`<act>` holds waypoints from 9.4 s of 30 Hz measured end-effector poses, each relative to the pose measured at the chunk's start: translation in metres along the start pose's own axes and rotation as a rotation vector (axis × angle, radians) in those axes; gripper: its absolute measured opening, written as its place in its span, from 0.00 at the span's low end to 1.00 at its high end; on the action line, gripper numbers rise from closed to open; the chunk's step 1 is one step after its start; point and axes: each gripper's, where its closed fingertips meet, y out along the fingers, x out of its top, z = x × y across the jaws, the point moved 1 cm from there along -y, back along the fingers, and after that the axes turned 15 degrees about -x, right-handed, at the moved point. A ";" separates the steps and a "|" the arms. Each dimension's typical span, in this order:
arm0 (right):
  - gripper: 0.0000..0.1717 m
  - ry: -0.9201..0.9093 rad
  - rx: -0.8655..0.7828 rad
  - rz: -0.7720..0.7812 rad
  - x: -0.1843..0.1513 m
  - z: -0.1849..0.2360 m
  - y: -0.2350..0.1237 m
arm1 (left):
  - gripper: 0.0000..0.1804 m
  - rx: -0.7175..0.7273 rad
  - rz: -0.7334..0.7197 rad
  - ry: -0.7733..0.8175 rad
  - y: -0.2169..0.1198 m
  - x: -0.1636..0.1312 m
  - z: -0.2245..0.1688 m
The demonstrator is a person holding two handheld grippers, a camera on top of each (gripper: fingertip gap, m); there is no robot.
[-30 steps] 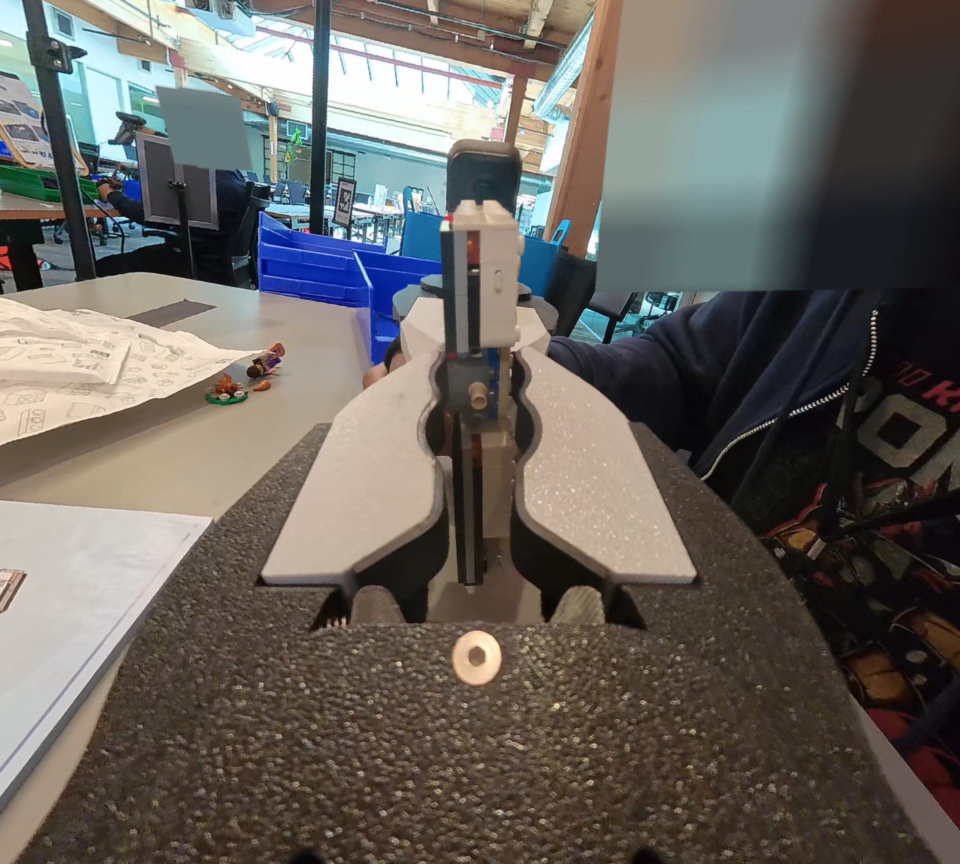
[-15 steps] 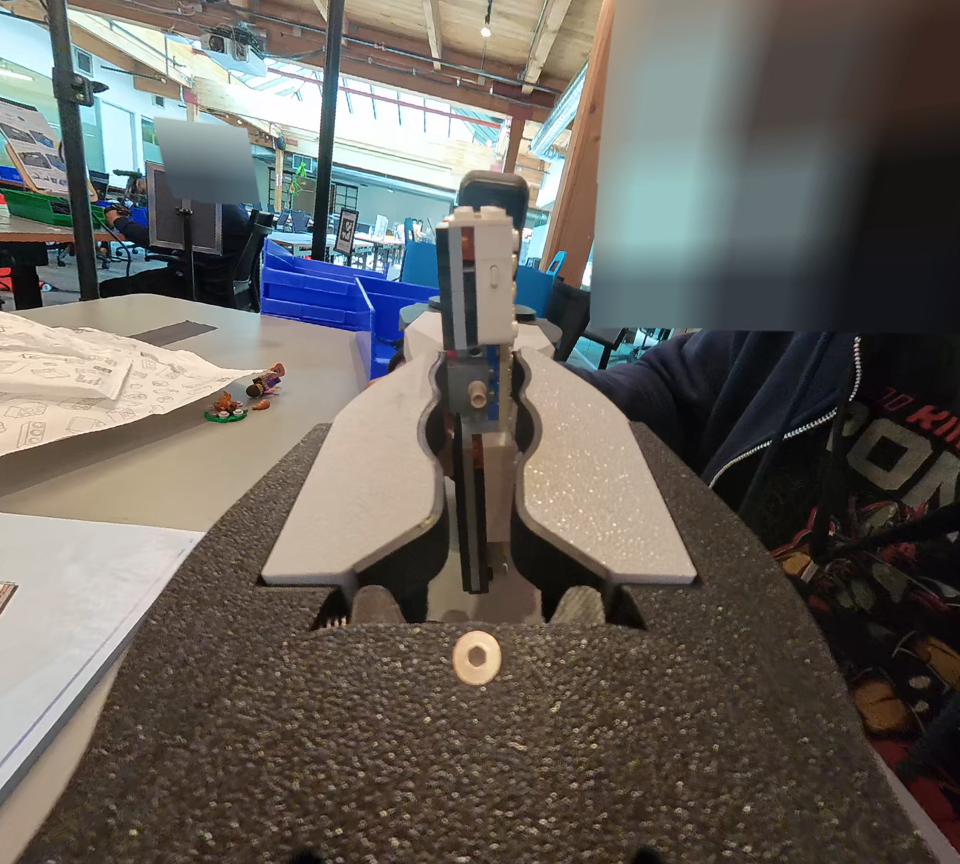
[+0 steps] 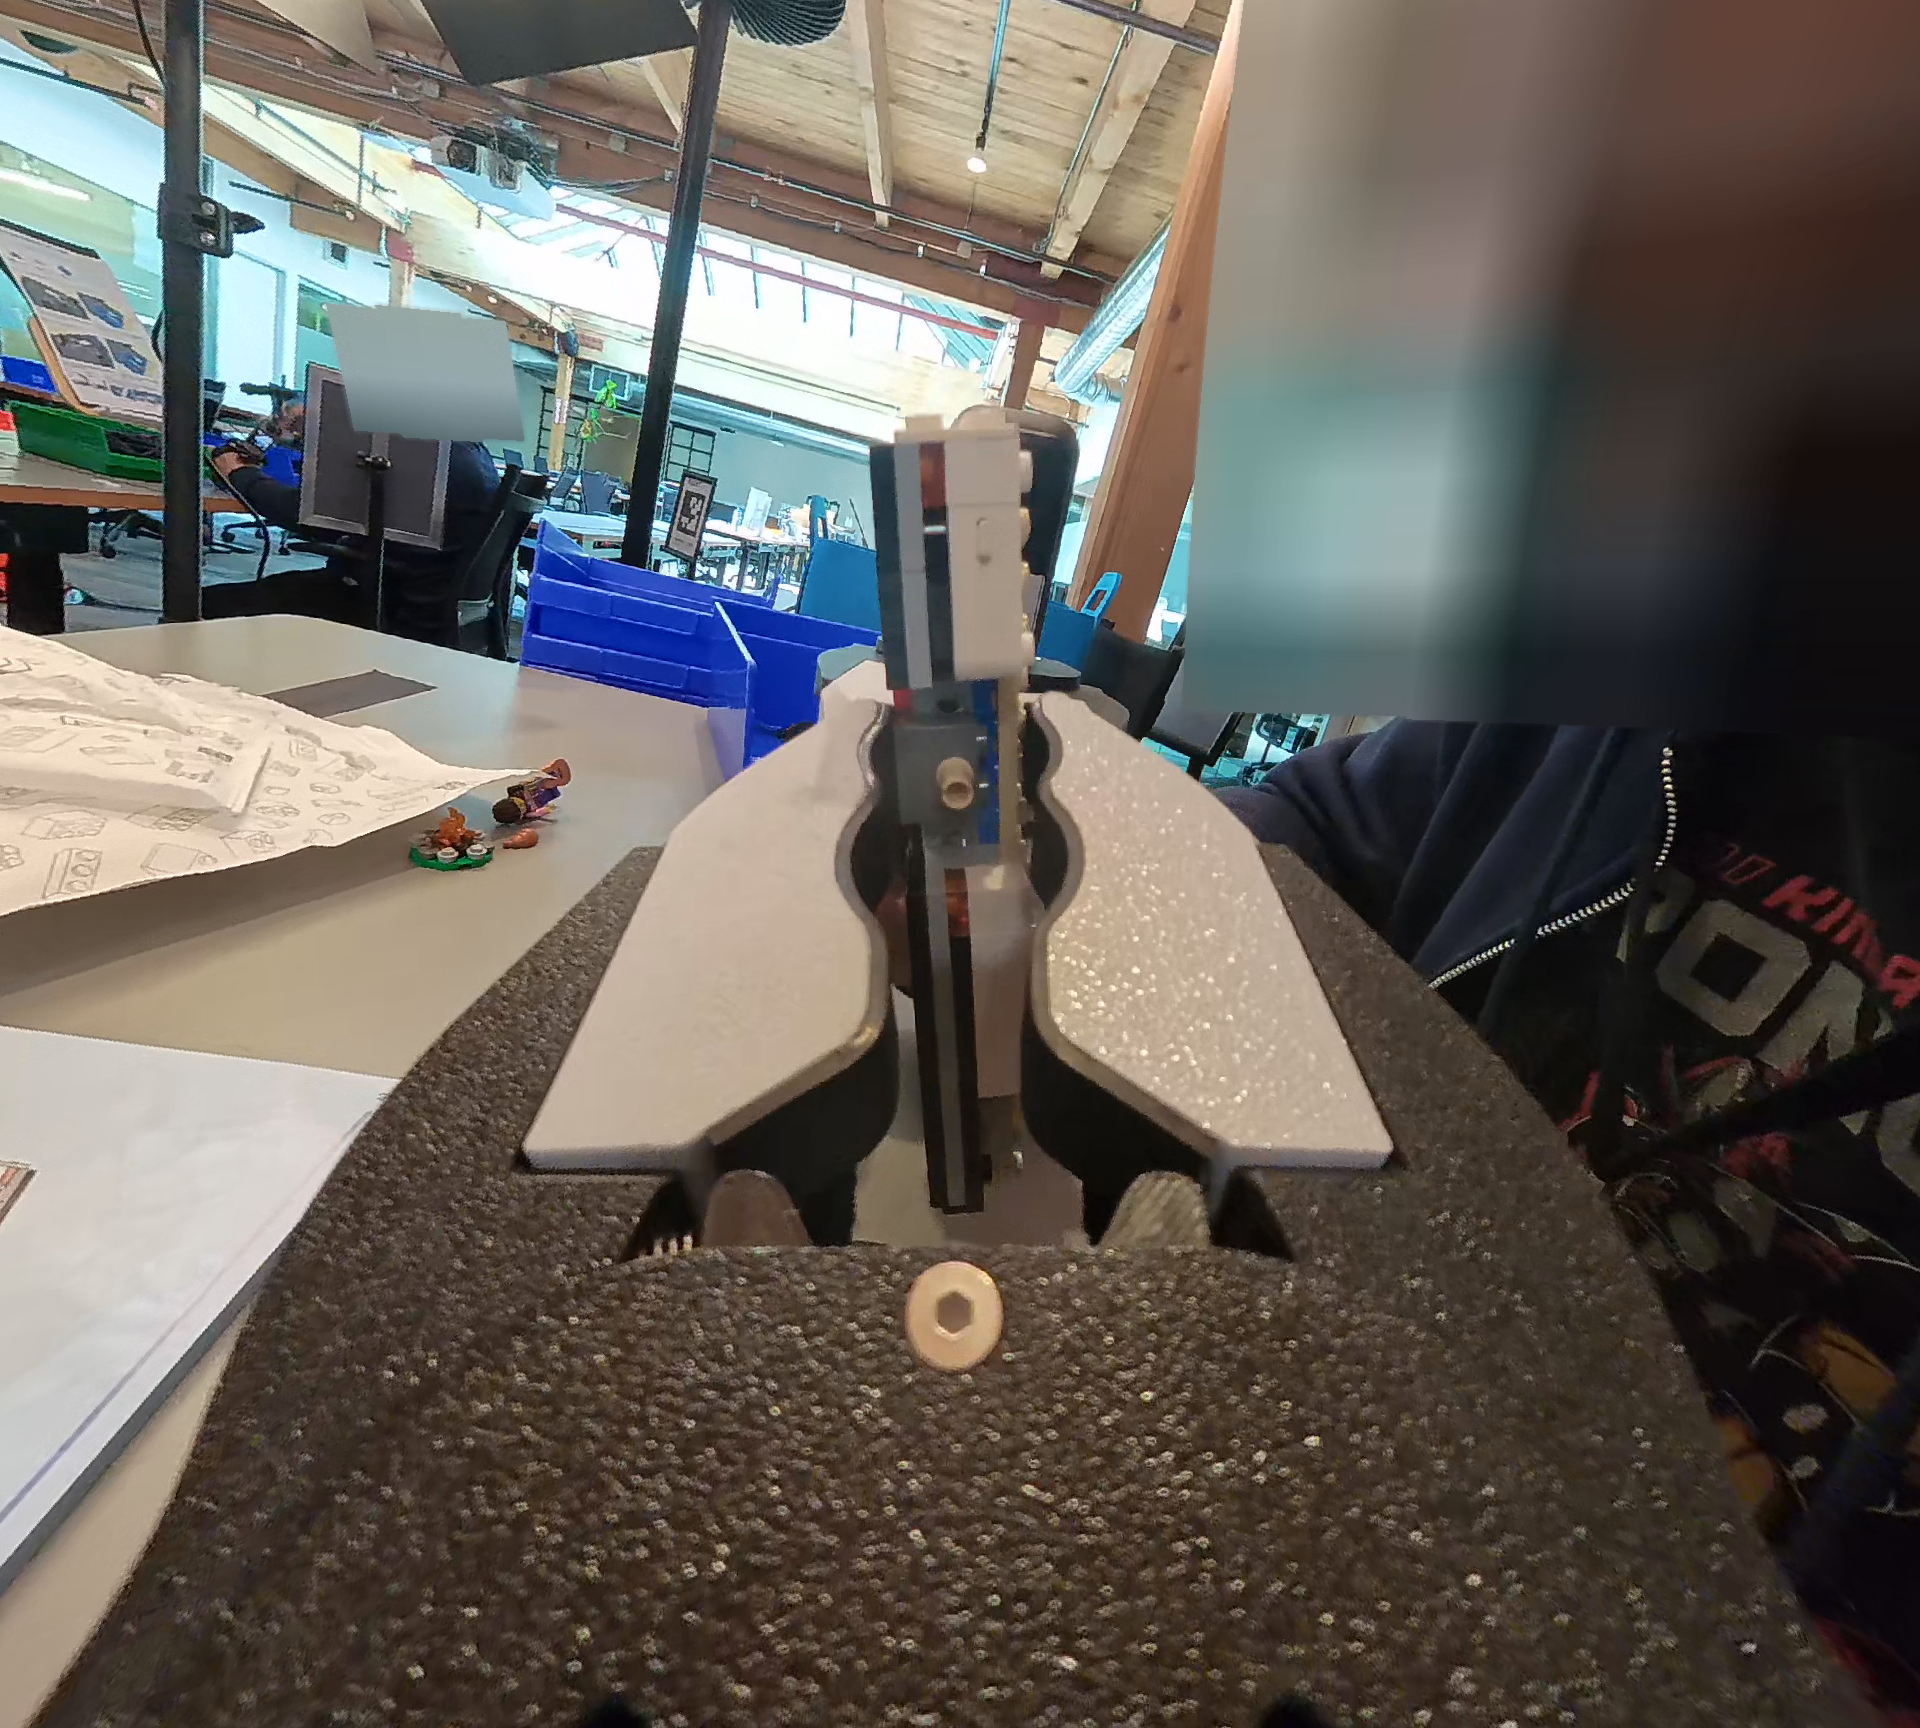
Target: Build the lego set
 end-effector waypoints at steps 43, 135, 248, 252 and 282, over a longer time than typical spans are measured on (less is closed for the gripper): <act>0.28 -0.359 -0.135 0.142 0.011 -0.016 -0.021 | 0.12 0.101 0.560 -0.142 0.000 -0.045 0.001; 0.25 -0.071 -0.066 0.070 0.010 0.000 -0.023 | 0.13 0.022 0.465 -0.105 0.020 -0.034 0.001; 0.14 0.189 -0.134 -0.078 0.007 -0.005 -0.028 | 0.13 -0.016 0.139 -0.187 0.031 -0.033 0.006; 0.14 0.158 -0.150 -0.051 0.005 -0.005 -0.027 | 0.13 -0.012 0.134 -0.186 0.030 -0.033 0.006; 0.13 0.161 -0.068 -0.060 0.003 0.000 -0.031 | 0.13 -0.038 0.125 -0.195 0.035 -0.034 0.001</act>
